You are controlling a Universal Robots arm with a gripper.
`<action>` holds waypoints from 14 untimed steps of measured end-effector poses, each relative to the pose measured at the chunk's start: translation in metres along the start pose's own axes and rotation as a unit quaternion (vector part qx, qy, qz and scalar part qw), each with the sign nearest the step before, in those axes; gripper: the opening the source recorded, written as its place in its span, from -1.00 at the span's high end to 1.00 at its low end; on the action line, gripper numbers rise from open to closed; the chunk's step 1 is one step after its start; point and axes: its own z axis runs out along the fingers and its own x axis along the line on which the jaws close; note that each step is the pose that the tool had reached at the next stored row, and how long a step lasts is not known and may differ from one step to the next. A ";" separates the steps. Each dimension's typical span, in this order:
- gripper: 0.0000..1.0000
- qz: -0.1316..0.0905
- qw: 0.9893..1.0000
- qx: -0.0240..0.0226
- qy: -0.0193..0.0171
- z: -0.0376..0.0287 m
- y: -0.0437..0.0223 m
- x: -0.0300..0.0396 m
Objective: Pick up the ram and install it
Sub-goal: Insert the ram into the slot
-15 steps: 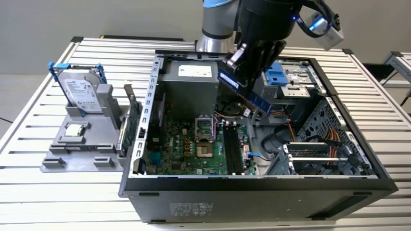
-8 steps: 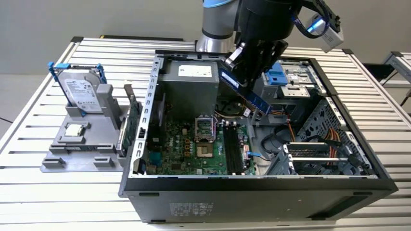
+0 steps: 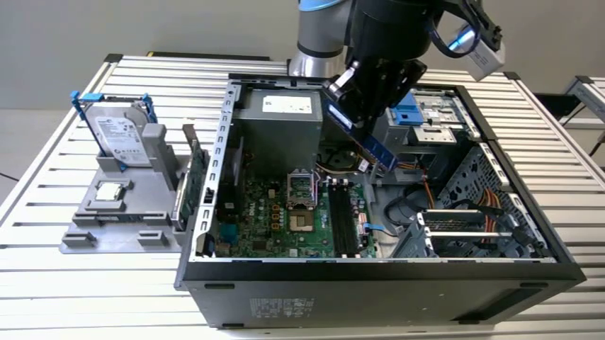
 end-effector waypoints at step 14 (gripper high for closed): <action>1.00 0.069 0.998 0.001 -0.001 0.0000 0.0000 0.0000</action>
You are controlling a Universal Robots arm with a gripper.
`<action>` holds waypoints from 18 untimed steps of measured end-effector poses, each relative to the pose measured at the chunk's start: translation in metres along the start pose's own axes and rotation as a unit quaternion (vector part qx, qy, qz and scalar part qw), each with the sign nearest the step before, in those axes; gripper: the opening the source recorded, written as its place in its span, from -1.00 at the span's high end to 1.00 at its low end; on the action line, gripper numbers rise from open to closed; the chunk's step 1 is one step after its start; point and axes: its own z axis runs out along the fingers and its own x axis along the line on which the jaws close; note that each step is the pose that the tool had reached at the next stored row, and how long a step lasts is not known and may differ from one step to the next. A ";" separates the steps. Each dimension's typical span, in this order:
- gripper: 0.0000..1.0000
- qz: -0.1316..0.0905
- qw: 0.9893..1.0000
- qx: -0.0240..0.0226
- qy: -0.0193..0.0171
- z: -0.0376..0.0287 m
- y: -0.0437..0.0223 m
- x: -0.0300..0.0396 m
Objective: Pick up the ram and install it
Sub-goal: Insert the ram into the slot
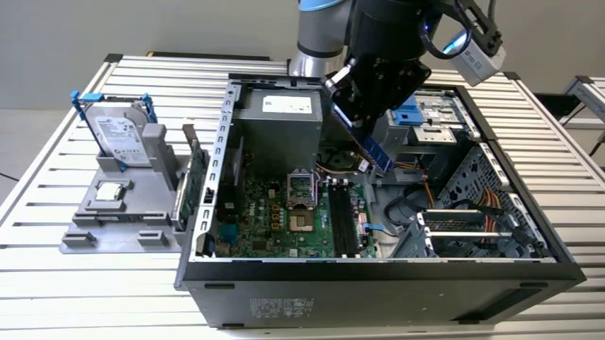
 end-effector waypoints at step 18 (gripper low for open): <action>1.00 0.095 0.995 0.001 -0.001 0.0000 0.0000 0.0000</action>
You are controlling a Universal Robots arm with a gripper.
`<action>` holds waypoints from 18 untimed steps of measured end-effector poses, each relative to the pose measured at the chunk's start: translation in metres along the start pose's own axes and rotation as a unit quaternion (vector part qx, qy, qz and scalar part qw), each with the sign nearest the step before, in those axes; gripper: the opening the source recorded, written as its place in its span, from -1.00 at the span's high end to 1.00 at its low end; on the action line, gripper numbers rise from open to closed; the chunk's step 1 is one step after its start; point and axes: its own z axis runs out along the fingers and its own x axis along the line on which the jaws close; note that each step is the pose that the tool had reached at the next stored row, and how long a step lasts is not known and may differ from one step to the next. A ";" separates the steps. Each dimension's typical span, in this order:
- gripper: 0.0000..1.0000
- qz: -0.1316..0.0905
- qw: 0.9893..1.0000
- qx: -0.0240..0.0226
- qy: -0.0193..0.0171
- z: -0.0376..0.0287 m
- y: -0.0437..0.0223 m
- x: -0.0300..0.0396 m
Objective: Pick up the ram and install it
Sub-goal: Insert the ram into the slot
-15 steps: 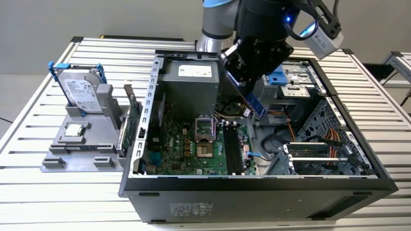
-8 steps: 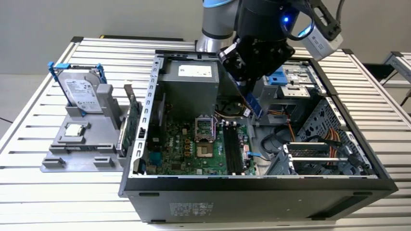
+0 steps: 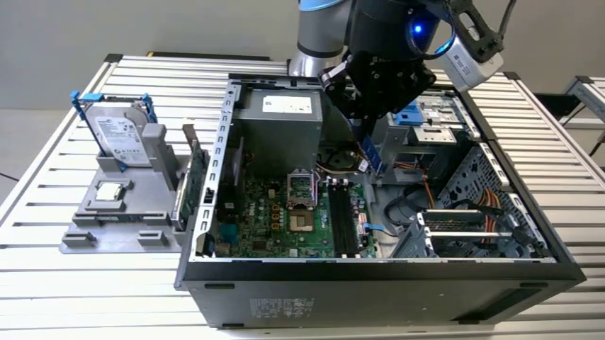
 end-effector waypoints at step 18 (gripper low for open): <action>1.00 0.085 0.996 0.001 -0.001 0.0000 0.0000 0.0000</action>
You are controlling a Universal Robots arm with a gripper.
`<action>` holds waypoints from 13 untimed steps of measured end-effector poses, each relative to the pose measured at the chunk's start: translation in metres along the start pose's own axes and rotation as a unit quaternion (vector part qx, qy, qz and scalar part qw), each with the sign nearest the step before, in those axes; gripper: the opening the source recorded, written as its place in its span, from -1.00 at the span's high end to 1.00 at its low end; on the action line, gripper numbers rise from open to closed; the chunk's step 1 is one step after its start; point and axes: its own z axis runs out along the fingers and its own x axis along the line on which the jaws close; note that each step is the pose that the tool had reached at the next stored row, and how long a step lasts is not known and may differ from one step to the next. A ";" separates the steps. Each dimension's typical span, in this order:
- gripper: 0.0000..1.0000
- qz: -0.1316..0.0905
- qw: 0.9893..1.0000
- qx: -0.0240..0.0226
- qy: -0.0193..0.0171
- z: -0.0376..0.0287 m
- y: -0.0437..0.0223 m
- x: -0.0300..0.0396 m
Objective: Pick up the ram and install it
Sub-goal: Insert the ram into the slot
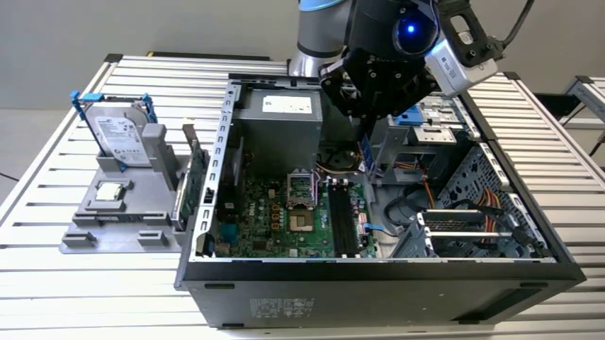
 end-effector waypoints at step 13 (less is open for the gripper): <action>1.00 0.014 1.000 0.000 0.000 0.0000 0.0000 0.0000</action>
